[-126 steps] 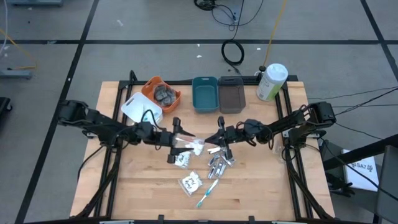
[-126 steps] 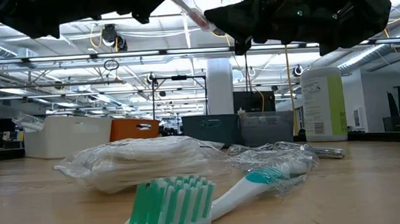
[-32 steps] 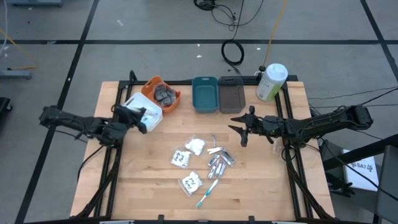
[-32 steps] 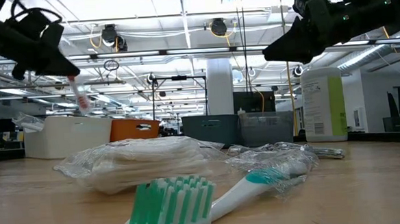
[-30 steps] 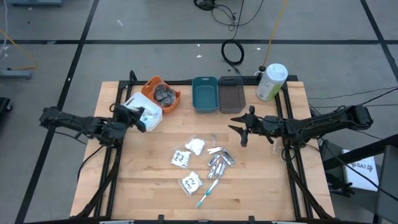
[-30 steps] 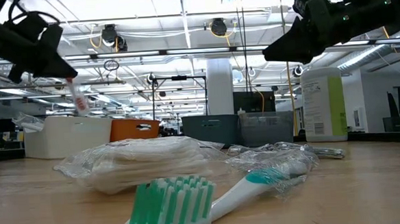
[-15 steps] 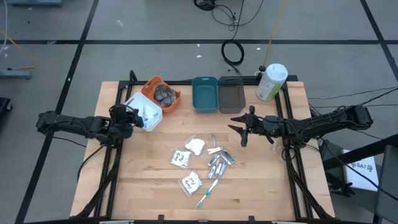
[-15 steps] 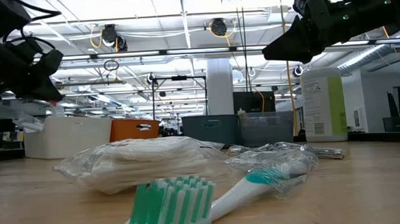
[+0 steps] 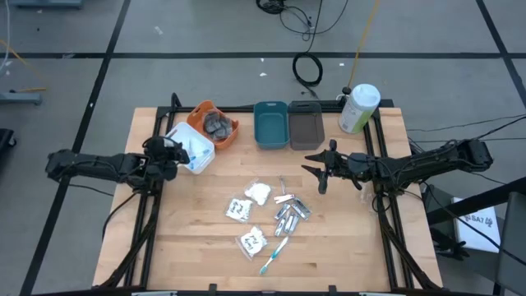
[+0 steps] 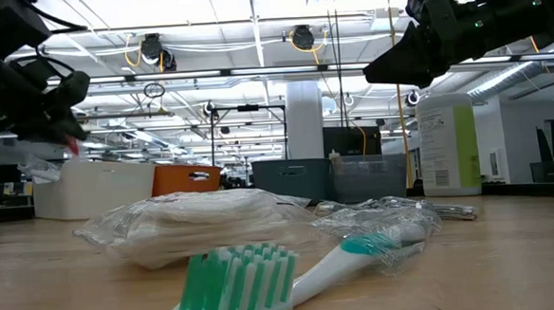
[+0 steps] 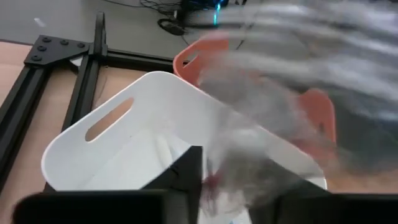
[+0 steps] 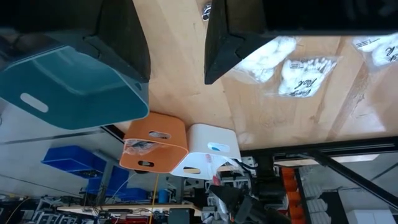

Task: Pick & Place Travel size toiletries
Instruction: Put the orange toothbrush into the white bin, then put the green toothbrush into the white bin

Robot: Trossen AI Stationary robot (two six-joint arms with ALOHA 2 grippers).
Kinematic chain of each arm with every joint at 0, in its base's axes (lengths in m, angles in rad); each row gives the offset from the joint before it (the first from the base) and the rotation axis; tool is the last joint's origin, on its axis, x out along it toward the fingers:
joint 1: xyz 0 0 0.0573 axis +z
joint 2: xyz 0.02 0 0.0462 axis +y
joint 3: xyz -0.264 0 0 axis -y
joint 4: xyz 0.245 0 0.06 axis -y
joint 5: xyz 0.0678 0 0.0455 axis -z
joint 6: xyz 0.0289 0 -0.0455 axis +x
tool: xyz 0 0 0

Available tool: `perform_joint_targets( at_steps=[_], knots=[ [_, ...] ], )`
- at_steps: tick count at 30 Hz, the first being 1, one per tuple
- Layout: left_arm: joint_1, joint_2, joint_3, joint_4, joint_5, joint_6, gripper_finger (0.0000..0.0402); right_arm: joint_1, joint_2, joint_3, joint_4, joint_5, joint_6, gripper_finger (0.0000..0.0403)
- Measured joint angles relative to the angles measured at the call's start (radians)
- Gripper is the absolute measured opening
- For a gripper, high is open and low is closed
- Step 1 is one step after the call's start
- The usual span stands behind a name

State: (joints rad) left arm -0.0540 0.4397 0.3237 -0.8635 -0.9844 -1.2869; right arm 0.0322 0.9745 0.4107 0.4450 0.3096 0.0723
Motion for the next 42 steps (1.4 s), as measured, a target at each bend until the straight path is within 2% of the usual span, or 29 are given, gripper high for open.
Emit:
perform_joint_targets(
  at_steps=[5,11,14,17,21,24,28,31,34,38,42],
  knots=[
    [0.026,0.000,0.000,-0.018,0.009,-0.006,0.0185,0.000,0.000,0.000,0.000,0.000,0.013,0.0139],
    [0.079,0.000,0.000,-0.032,0.108,0.004,0.0286,0.000,0.000,0.000,0.000,0.000,0.021,0.0139],
    [0.111,0.000,0.000,-0.032,0.147,0.027,0.0319,0.000,0.000,0.000,0.000,0.000,0.021,0.0139],
    [0.139,0.000,0.000,-0.031,0.144,0.051,0.0340,0.000,0.000,0.000,0.000,0.000,0.021,0.0139],
    [0.171,0.001,-0.011,0.010,0.096,0.092,0.0350,0.000,0.000,0.000,0.009,0.000,0.021,0.0139],
    [0.178,0.002,-0.017,0.168,0.093,0.166,0.0347,0.000,0.000,0.000,0.016,0.000,0.021,0.0139],
    [0.178,0.004,-0.017,0.502,0.055,0.486,0.0336,0.000,0.000,0.000,0.016,0.000,0.021,0.0139],
    [0.190,0.030,-0.015,0.719,-0.043,0.750,0.0326,0.000,0.000,0.000,0.022,0.000,0.021,0.0139],
    [0.219,0.049,-0.015,0.863,-0.090,0.892,0.0317,0.000,0.000,0.000,0.022,0.000,0.021,0.0139],
    [0.287,0.068,-0.015,0.939,-0.100,0.965,0.0304,0.002,0.000,0.000,0.022,-0.001,0.021,0.0139],
    [0.375,0.089,-0.015,0.944,-0.091,0.930,0.0292,0.002,0.000,0.000,0.023,-0.001,0.021,0.0139]
  ],
)
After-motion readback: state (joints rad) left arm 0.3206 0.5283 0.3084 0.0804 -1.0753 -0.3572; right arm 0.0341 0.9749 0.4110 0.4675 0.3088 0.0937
